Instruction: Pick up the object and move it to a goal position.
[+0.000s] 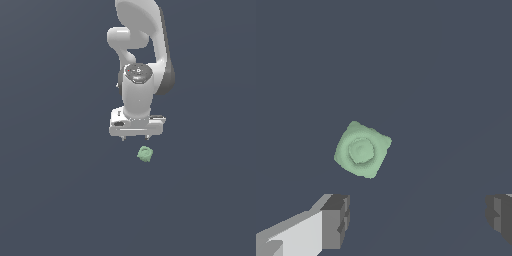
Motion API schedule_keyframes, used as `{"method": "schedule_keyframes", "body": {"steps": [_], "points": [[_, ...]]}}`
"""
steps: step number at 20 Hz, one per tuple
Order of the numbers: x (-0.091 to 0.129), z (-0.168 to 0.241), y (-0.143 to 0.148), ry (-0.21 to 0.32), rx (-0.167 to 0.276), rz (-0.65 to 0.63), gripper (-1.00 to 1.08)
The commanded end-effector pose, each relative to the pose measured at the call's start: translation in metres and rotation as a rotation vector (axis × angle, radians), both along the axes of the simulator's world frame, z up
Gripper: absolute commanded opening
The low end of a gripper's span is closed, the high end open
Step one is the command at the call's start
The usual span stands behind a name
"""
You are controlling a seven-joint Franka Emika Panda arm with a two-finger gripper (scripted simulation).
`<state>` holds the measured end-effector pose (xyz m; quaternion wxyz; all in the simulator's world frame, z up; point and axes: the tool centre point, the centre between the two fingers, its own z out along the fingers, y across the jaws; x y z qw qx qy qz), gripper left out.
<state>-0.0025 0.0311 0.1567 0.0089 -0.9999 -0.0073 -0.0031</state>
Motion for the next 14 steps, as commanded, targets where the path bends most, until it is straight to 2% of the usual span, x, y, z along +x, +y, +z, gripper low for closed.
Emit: {"method": "schedule_keyframes", "body": {"steps": [1, 14], "points": [[0.0, 0.0, -0.001, 0.0, 0.0, -0.004, 1.0], [0.006, -0.019, 0.015, 0.005, -0.001, -0.136, 1.0]]}}
